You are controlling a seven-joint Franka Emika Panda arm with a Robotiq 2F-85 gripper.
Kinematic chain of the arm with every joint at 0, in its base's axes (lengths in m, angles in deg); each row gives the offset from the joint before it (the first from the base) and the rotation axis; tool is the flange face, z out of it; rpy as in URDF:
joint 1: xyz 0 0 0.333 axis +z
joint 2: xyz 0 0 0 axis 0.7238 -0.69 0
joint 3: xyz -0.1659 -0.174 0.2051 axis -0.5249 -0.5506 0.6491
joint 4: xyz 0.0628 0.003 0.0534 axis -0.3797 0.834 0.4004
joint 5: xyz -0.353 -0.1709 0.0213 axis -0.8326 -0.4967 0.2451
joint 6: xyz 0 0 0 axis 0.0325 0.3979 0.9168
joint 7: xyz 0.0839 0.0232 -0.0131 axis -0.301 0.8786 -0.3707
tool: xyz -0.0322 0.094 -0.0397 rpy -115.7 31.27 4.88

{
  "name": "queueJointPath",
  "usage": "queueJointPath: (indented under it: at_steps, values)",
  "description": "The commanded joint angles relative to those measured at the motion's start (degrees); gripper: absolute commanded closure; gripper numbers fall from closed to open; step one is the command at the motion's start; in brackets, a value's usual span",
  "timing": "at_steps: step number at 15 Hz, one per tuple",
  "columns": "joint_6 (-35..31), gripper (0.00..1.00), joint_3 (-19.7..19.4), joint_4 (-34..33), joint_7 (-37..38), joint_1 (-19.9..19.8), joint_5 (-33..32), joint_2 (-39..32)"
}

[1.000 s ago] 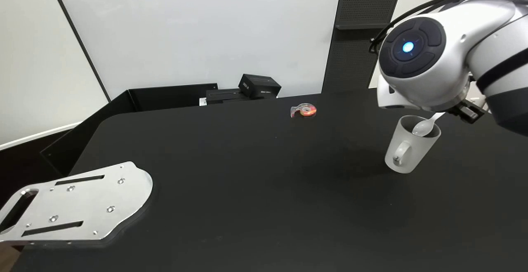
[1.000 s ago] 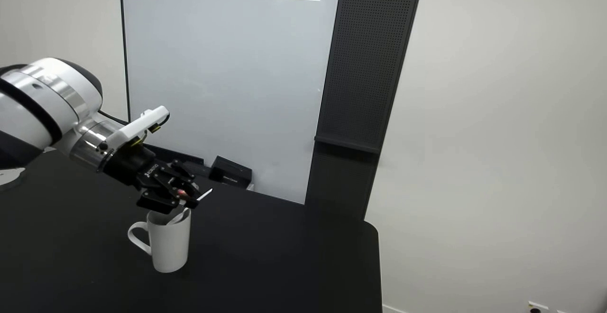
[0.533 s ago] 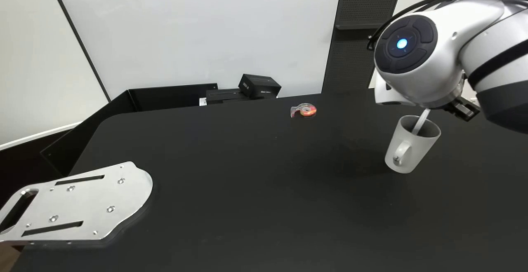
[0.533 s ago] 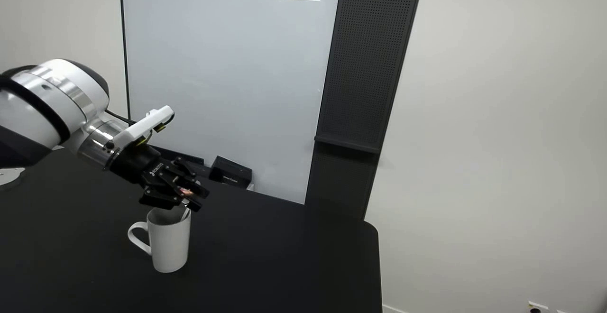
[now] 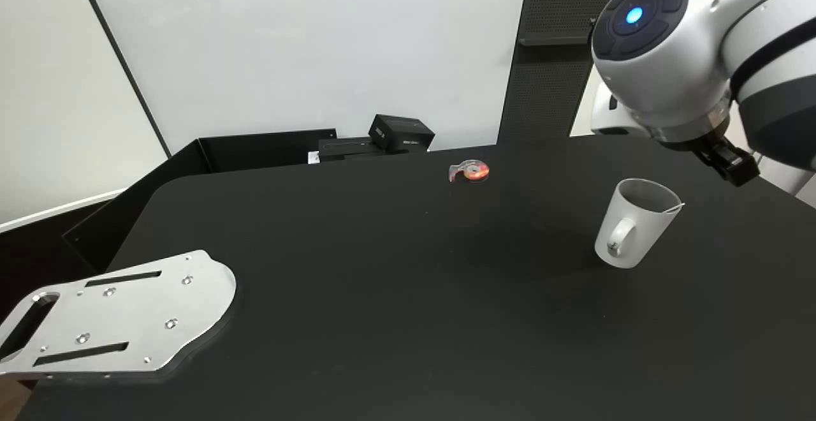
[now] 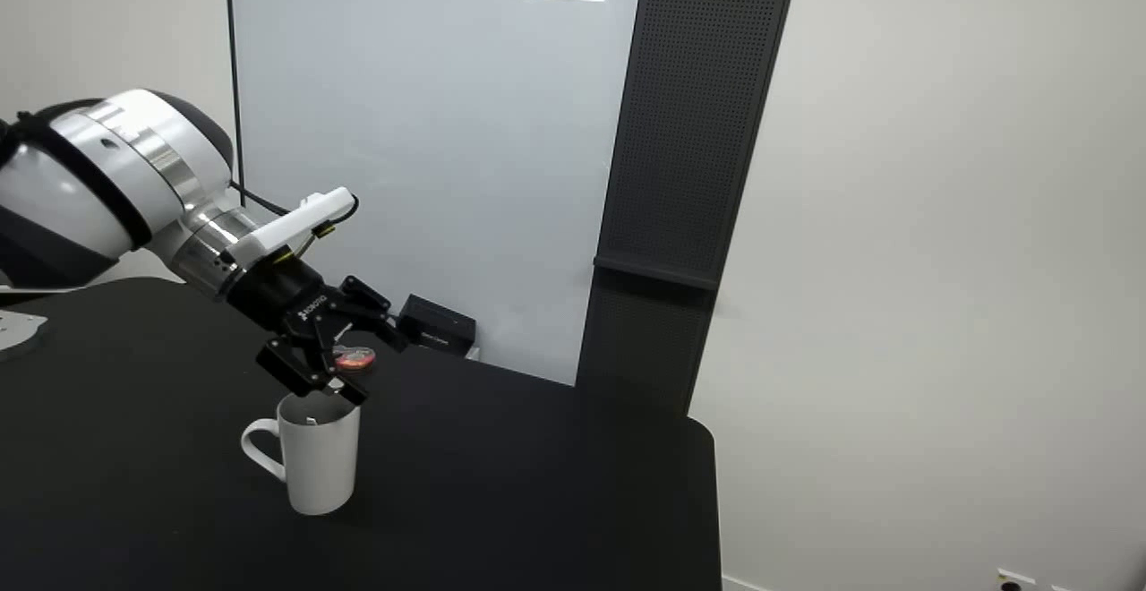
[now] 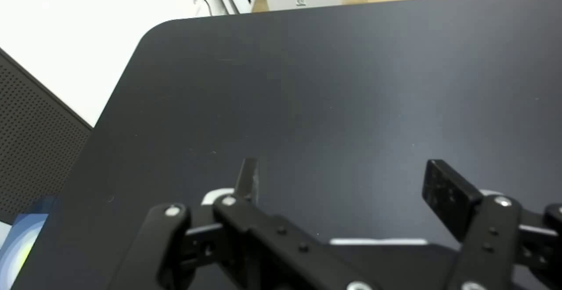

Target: Pick up the white spoon from the table and put it in the mug cup

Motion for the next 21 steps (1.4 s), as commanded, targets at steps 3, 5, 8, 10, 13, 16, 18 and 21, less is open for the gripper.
queueJointPath:
  at_steps: [3,5,8,10,13,16,18,21]
  values:
    - [-2.16,0.00,0.06,0.15,0.27,-2.71,15.60,5.78]
    - [-2.42,0.00,-0.32,0.01,0.23,-3.31,21.70,7.37]
    - [-2.60,0.00,-1.28,-0.25,0.92,-3.93,30.36,8.80]
    - [-3.45,0.00,-2.08,-0.25,1.89,-4.27,35.20,9.33]
    - [-6.00,0.00,-3.30,0.06,2.80,-4.60,42.58,9.65]
    - [-9.28,0.00,-3.73,1.83,3.36,-4.95,50.60,11.08]
    - [-12.03,0.00,-3.60,3.23,3.93,-5.07,55.87,11.97]
    - [-17.55,0.00,-3.40,5.61,5.01,-5.04,63.24,13.12]
